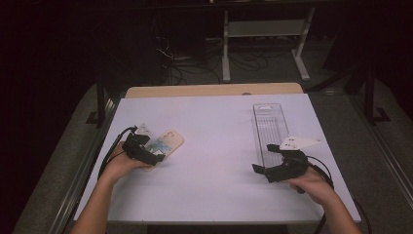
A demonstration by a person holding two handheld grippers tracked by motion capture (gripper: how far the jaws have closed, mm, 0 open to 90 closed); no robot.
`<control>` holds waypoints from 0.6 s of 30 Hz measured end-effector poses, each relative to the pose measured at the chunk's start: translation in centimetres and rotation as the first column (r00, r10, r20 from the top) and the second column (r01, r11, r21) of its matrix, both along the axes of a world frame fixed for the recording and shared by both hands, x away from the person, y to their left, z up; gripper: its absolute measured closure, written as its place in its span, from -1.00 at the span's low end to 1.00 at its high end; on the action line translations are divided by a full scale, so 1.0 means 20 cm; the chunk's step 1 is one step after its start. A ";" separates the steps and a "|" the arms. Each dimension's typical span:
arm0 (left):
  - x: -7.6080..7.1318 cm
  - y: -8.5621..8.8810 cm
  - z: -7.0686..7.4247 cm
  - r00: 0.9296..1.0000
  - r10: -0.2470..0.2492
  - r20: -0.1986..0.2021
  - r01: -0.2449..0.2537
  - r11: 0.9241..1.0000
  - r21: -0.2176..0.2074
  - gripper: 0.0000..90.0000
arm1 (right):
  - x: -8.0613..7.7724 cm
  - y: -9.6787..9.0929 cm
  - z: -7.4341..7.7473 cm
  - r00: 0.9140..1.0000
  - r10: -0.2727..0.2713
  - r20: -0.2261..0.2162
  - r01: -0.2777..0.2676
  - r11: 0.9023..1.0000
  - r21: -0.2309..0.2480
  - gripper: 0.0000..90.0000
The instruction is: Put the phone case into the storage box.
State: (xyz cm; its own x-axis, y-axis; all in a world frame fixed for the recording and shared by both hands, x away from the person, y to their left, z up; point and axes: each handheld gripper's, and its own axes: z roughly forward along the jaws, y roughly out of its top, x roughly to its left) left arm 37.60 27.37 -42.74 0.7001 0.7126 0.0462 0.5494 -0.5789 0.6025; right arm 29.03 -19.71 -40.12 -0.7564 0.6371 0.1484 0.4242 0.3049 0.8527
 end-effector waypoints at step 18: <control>0.01 -0.03 -0.05 1.000 0.028 -0.004 -0.028 1.000 0.010 -0.89 | 0.00 0.00 0.00 1.000 0.000 0.000 0.000 1.000 0.000 -0.86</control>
